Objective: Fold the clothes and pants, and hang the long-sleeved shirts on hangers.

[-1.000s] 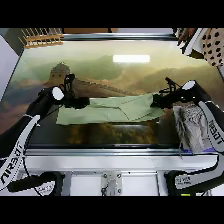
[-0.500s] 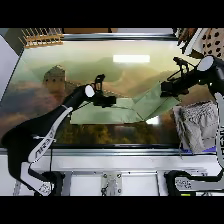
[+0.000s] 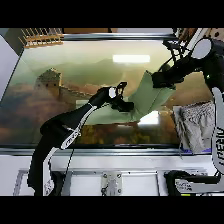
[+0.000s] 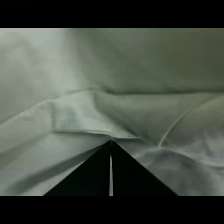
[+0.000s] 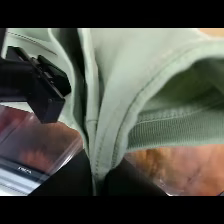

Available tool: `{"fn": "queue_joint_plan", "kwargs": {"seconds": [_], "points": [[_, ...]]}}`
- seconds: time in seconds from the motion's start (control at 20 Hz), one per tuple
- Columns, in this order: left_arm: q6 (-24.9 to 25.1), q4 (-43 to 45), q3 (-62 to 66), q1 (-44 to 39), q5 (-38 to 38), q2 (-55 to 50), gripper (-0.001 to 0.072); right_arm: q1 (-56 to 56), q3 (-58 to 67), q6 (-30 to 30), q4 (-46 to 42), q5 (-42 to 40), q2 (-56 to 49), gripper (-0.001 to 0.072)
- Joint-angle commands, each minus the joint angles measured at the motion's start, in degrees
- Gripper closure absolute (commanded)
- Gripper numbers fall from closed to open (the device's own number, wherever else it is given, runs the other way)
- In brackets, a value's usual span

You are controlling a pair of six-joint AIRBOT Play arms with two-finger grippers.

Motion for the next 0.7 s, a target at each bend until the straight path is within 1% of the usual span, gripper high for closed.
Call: {"fn": "queue_joint_plan", "kwargs": {"seconds": [0.0, 0.15, 0.3, 0.5, 0.65], "points": [[-0.09, -0.09, 2.45, -0.33, -2.19, -1.70, 0.0702, 2.03, 1.31, 0.33, -0.02, 0.15, -0.07, 0.0701], [-0.09, 0.04, 2.45, 1.62, -3.72, -0.52, 0.0702, 3.17, 2.25, 0.98, -0.04, 0.13, -0.17, 0.0701], [-0.09, 0.11, 2.45, 5.84, -4.46, 2.71, 0.0702, 4.61, 4.02, 2.38, 0.00, 0.13, -0.72, 0.0701], [-0.04, 0.52, 2.45, 13.25, -6.01, 8.00, 0.0702, 8.33, 5.53, 4.37, 0.20, -0.90, -1.92, 0.0701], [0.11, 0.55, 2.45, 19.67, -7.45, 11.69, 0.0702, 12.57, 5.53, 6.54, 1.70, -4.42, -3.17, 0.0701]]}}
